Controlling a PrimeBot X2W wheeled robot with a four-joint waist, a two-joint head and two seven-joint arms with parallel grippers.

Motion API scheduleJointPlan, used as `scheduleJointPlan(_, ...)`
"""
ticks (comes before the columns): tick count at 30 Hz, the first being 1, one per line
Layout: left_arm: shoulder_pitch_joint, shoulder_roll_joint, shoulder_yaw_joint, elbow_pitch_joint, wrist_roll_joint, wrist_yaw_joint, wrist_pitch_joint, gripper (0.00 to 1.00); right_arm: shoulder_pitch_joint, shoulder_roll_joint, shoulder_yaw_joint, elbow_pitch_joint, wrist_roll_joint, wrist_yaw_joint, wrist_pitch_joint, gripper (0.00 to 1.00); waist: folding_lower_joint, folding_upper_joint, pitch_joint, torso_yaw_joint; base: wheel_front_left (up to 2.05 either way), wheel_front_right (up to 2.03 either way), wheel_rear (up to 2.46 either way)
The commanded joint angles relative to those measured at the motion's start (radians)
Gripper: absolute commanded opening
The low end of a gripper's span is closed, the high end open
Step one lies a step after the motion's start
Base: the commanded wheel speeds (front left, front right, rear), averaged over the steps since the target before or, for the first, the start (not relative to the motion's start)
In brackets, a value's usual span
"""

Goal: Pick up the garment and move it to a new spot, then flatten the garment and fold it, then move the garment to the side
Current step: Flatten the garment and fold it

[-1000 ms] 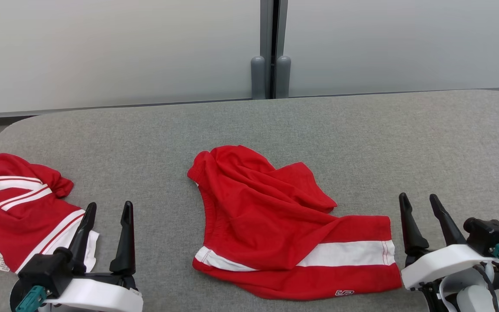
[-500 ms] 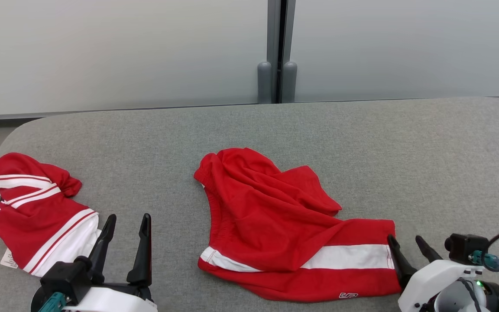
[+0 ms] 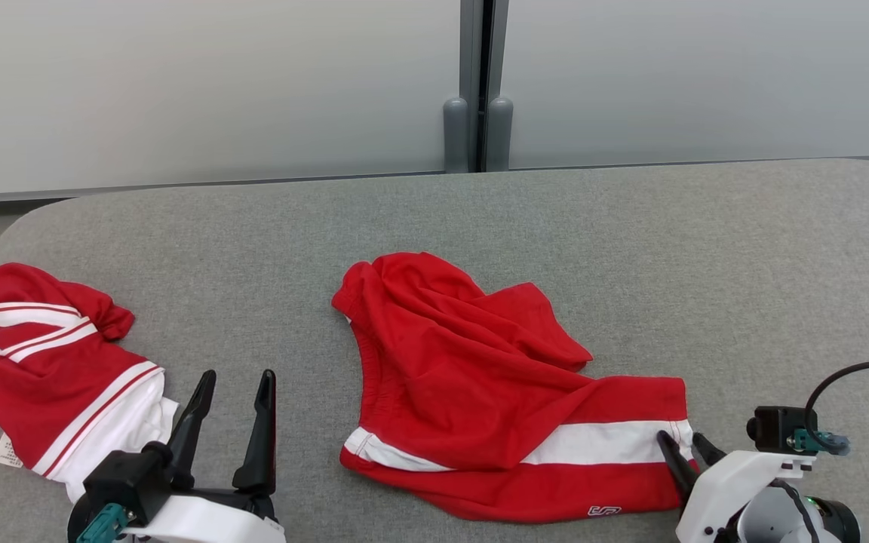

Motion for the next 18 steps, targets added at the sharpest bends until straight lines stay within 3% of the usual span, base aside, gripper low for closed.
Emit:
scheduleJointPlan(1,-0.014,0.002,0.003,0.002,0.007,-0.005,0.0,1.0,-0.01,-0.003,0.0,0.003,0.008,0.002,0.001,0.56,0.0,0.0,0.002,0.0,0.0,0.0,0.0)
scheduleJointPlan(2,-0.016,0.002,0.002,0.005,0.007,-0.006,0.0,1.0,-0.014,-0.002,0.001,0.006,0.009,0.002,0.0,0.48,0.0,0.0,0.004,0.001,0.0,0.0,0.0)
scheduleJointPlan(5,-0.02,0.0,0.001,0.011,0.006,-0.009,0.0,1.0,-0.017,0.0,0.005,0.013,0.009,0.002,-0.006,0.4,0.0,0.0,0.005,0.001,0.0,0.0,0.0)
scheduleJointPlan(6,-0.02,-0.001,-0.001,0.014,0.006,-0.01,0.0,1.0,-0.016,0.0,0.006,0.014,0.011,0.002,-0.007,0.32,0.0,0.0,0.005,0.001,0.0,0.0,0.0)
scheduleJointPlan(8,-0.018,-0.002,-0.009,0.022,-0.001,-0.017,0.009,1.0,-0.017,-0.001,0.011,0.017,0.015,0.002,-0.009,0.0,0.0,0.0,0.004,0.001,0.0,0.0,0.0)
scheduleJointPlan(18,-0.063,0.025,-0.137,0.11,-0.021,-0.133,0.185,1.0,-0.029,-0.008,0.038,0.016,0.032,0.002,-0.027,0.0,0.0,0.0,0.003,-0.013,0.0,0.0,0.0)
